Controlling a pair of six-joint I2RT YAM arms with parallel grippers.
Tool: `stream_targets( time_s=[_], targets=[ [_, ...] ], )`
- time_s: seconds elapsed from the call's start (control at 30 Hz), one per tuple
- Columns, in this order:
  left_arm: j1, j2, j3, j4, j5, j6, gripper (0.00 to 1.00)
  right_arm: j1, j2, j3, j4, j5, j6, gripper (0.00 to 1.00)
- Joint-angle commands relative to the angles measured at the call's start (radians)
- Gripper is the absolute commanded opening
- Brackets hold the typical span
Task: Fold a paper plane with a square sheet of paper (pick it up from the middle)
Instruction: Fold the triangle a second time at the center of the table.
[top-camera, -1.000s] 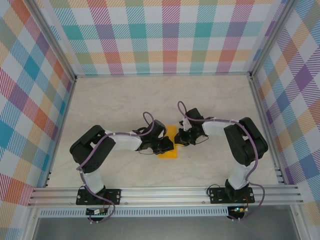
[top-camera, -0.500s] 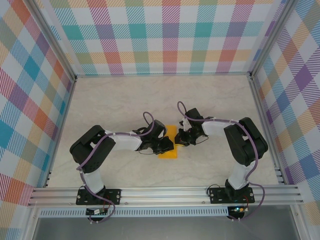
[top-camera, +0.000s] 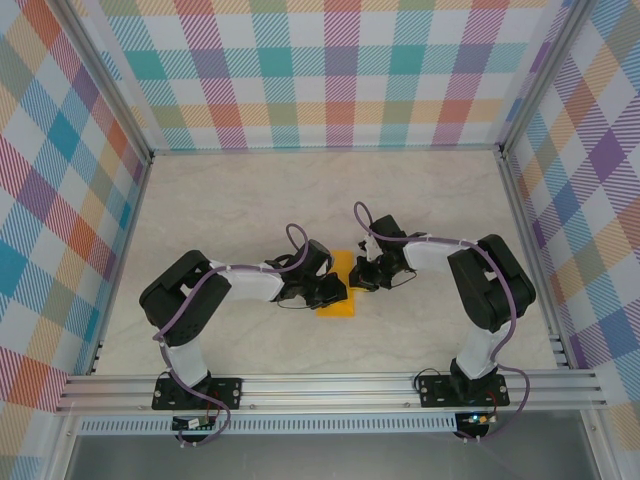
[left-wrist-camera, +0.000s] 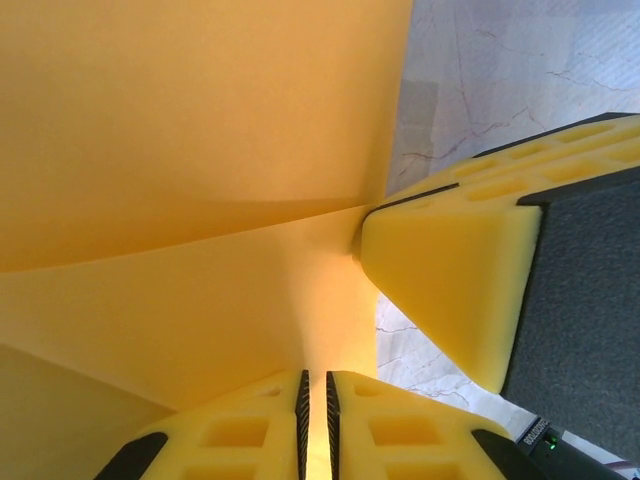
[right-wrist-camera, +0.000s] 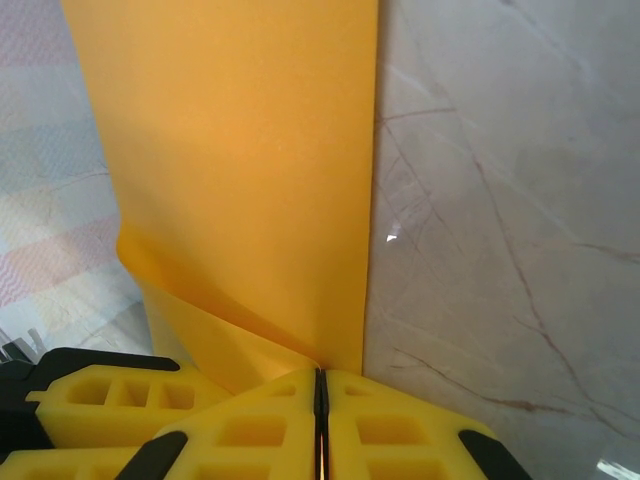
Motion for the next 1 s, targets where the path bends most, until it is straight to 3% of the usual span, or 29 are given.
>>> stream_targets(
  time_s=[0.0, 0.47, 0.57, 0.7, 0.77, 0.83, 0.97],
  targets=[
    [-0.013, 0.019, 0.008, -0.052, -0.009, 0.013, 0.15, 0.001, 0.014, 0.024, -0.017, 0.014, -0.021, 0.10],
    [-0.013, 0.042, -0.001, -0.100, -0.044, -0.029, 0.09, 0.001, -0.001, 0.052, -0.041, 0.013, -0.019, 0.12],
    [-0.015, 0.042, -0.012, -0.101, -0.052, -0.041, 0.08, 0.001, -0.041, 0.059, -0.059, 0.039, -0.005, 0.16],
    [-0.015, 0.041, -0.024, -0.104, -0.056, -0.046, 0.08, 0.001, -0.160, 0.038, -0.095, 0.136, 0.028, 0.33],
    [-0.016, 0.041, -0.028, -0.105, -0.058, -0.047, 0.07, 0.001, -0.213, 0.014, -0.109, 0.155, 0.039, 0.35],
    [-0.016, 0.042, -0.030, -0.105, -0.058, -0.044, 0.07, 0.002, -0.264, -0.022, -0.118, 0.142, 0.046, 0.35],
    [-0.016, 0.048, -0.027, -0.102, -0.058, -0.045, 0.07, 0.023, -0.320, -0.074, -0.133, 0.077, 0.076, 0.25]
  ],
)
